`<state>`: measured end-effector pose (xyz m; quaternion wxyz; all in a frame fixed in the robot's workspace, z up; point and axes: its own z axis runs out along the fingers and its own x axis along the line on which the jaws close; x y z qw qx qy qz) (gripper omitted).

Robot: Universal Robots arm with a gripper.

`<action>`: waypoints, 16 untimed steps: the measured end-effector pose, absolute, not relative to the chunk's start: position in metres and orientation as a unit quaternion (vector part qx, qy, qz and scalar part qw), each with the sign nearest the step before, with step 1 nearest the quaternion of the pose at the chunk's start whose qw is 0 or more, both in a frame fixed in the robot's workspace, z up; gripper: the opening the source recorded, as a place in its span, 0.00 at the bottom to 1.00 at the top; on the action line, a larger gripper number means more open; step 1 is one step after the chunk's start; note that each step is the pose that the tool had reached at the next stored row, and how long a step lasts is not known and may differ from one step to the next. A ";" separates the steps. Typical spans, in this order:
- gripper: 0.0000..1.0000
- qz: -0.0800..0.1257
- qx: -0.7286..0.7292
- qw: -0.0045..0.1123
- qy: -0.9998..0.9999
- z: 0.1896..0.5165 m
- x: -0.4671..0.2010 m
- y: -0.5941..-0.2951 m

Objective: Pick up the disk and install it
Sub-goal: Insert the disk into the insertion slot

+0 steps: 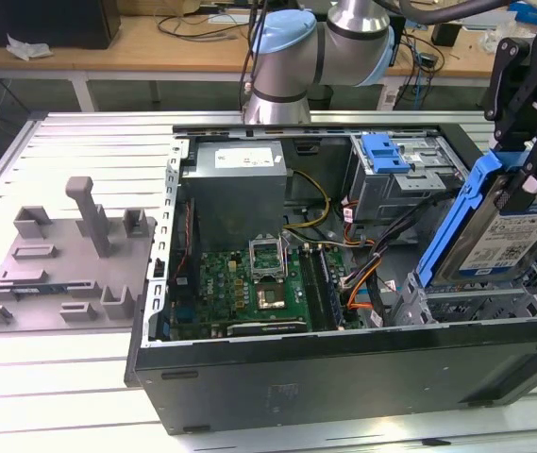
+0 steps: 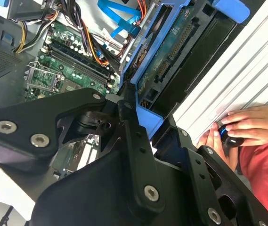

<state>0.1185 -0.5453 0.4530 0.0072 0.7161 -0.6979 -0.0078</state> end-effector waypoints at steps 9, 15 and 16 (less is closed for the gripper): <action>0.36 -0.008 0.714 0.007 -0.700 0.450 0.119 -0.545; 0.36 -0.008 0.713 0.007 -0.701 0.446 0.118 -0.545; 0.36 -0.008 0.713 0.007 -0.701 0.446 0.118 -0.545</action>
